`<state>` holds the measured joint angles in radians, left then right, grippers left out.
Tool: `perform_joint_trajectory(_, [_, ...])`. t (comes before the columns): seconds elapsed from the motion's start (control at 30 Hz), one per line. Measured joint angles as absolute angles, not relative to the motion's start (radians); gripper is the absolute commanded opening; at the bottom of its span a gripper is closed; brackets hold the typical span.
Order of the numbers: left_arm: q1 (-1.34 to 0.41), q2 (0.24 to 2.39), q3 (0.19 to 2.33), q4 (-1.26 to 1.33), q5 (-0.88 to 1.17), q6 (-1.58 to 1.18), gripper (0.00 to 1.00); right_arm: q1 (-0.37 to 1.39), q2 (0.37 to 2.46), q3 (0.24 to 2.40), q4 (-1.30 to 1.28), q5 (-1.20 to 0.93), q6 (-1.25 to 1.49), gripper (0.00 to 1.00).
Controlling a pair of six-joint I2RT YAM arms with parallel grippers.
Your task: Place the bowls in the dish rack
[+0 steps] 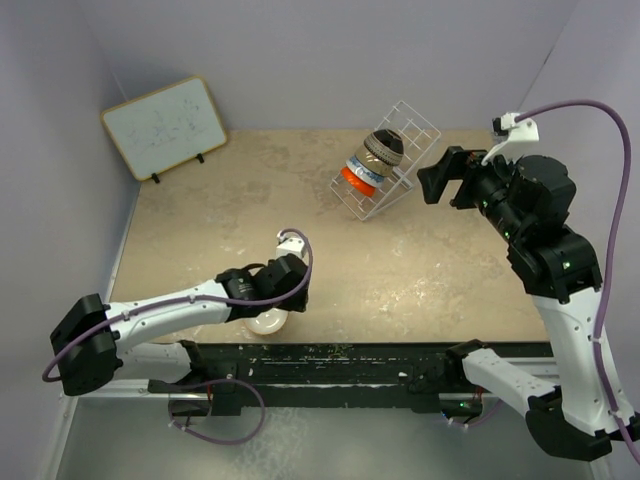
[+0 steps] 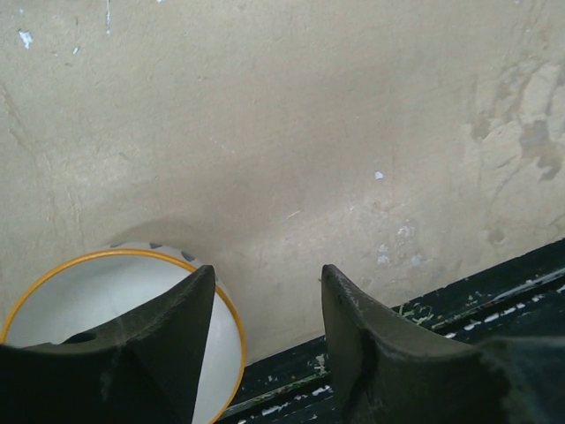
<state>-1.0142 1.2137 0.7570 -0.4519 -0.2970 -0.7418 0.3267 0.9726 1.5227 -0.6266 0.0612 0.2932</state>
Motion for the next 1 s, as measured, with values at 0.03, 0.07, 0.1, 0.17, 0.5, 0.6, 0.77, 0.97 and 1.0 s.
perform_joint_trajectory(0.03, [-1.024, 1.219, 0.754, -0.458, -0.313, -0.753, 0.48, 0.327, 0.972, 1.519, -0.627, 0.062, 0.293, 1.0])
perform_joint_trajectory(0.07, [-1.032, 1.222, 0.752, -0.465, -0.325, -0.767, 0.45, 0.327, 0.972, 1.516, -0.626, 0.062, 0.293, 1.0])
perform_joint_trajectory(0.1, [-1.044, 1.224, 0.748, -0.47, -0.34, -0.782, 0.41, 0.327, 0.972, 1.514, -0.627, 0.062, 0.293, 1.0])
perform_joint_trajectory(0.17, [-1.073, 1.225, 0.737, -0.489, -0.37, -0.818, 0.38, 0.327, 0.973, 1.51, -0.627, 0.062, 0.294, 1.0])
perform_joint_trajectory(0.5, [-1.237, 1.226, 0.721, -0.612, -0.508, -0.982, 0.4, 0.327, 0.974, 1.492, -0.622, 0.061, 0.294, 1.0])
perform_joint_trajectory(0.6, [-1.238, 1.25, 0.721, -0.626, -0.53, -1.012, 0.4, 0.327, 0.975, 1.481, -0.621, 0.061, 0.294, 1.0])
perform_joint_trajectory(0.77, [-1.24, 1.293, 0.707, -0.616, -0.546, -1.035, 0.29, 0.327, 0.975, 1.48, -0.621, 0.061, 0.294, 1.0])
perform_joint_trajectory(0.97, [-1.24, 1.306, 0.695, -0.615, -0.557, -1.038, 0.19, 0.327, 0.975, 1.479, -0.618, 0.062, 0.294, 1.0])
perform_joint_trajectory(1.0, [-1.24, 1.307, 0.695, -0.615, -0.559, -1.038, 0.17, 0.327, 0.975, 1.479, -0.616, 0.062, 0.294, 1.0])
